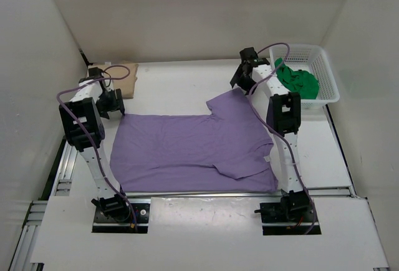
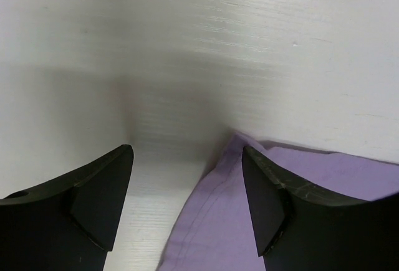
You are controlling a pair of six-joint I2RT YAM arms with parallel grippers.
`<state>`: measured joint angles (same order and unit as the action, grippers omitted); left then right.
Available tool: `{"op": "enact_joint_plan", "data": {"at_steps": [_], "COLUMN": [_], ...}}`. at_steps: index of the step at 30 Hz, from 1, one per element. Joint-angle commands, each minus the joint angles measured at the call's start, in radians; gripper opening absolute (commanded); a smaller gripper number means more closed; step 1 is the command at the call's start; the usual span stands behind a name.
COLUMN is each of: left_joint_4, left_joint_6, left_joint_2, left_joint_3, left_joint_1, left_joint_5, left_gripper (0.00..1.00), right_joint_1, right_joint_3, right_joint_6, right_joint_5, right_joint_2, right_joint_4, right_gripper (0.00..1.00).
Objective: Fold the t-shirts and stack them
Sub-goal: Grap the side of the flattened tshirt furthest away from the robot with both arms
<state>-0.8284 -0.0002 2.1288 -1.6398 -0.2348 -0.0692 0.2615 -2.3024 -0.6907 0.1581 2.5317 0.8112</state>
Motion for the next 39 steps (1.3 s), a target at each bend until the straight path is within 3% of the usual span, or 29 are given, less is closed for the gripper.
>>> {"op": "enact_joint_plan", "data": {"at_steps": [1, 2, 4, 6, 9, 12, 15, 18, 22, 25, 26, 29, 30, 34, 39], "left_joint_4": [0.017, 0.017, 0.017, 0.017, 0.017, 0.017, 0.017, 0.017, 0.017, 0.017, 0.017, 0.008, -0.003, -0.012, -0.012], "left_joint_6": [0.000, 0.000, 0.000, 0.000, 0.000, 0.000, 0.000, 0.000, 0.000, 0.000, 0.000, 0.000, 0.000, 0.000, 0.000], "left_joint_2": [0.013, 0.013, 0.013, 0.013, 0.003, -0.007, 0.005, 0.014, 0.014, 0.040, 0.040, 0.062, 0.062, -0.002, -0.179], "left_joint_3": [-0.022, -0.008, 0.004, 0.015, 0.034, 0.043, 0.043, 0.032, 0.014, 0.005, 0.005, 0.023, 0.032, 0.058, 0.112], "left_joint_1": [0.011, 0.011, 0.011, 0.011, 0.011, 0.020, 0.029, 0.029, 0.041, 0.051, 0.051, 0.051, 0.051, 0.051, 0.051], "left_joint_5": [-0.041, -0.055, -0.093, -0.121, -0.165, -0.194, -0.205, -0.251, -0.245, -0.155, -0.143, -0.130, -0.130, -0.144, -0.060], "left_gripper": [0.81, 0.81, 0.80, 0.78, 0.67, 0.59, 0.57, 0.68, 0.68, 0.59, 0.46, 0.24, 0.10, 0.10, 0.10], "right_joint_1": [0.010, 0.010, 0.019, 0.019, 0.019, 0.019, 0.019, 0.019, 0.019, 0.030, 0.030, 0.030, 0.030, 0.030, 0.030], "right_joint_3": [-0.031, -0.031, -0.022, -0.022, 0.010, 0.096, 0.167, 0.222, 0.308, 0.320, 0.320, 0.331, 0.342, 0.405, 0.675], "right_joint_6": [-0.044, -0.044, -0.055, -0.055, -0.055, -0.046, -0.021, 0.006, 0.046, 0.057, 0.057, 0.057, 0.057, 0.077, 0.097], "right_joint_5": [-0.002, -0.002, -0.012, -0.012, -0.012, -0.043, -0.071, -0.081, -0.100, -0.091, -0.091, -0.101, -0.114, -0.137, -0.137], "right_joint_2": [0.051, 0.052, 0.062, 0.062, 0.042, -0.037, -0.098, -0.160, -0.224, -0.235, -0.247, -0.286, -0.298, -0.396, -0.660], "right_joint_4": [0.000, 0.000, 0.009, 0.009, -0.001, -0.052, -0.075, -0.075, -0.103, -0.103, -0.103, -0.103, -0.103, -0.103, -0.112], "right_gripper": [0.70, 0.53, 0.40, 0.21, 0.00, 0.00, 0.00, 0.00, 0.00, 0.00, 0.00, 0.00, 0.00, 0.00, 0.00]}}
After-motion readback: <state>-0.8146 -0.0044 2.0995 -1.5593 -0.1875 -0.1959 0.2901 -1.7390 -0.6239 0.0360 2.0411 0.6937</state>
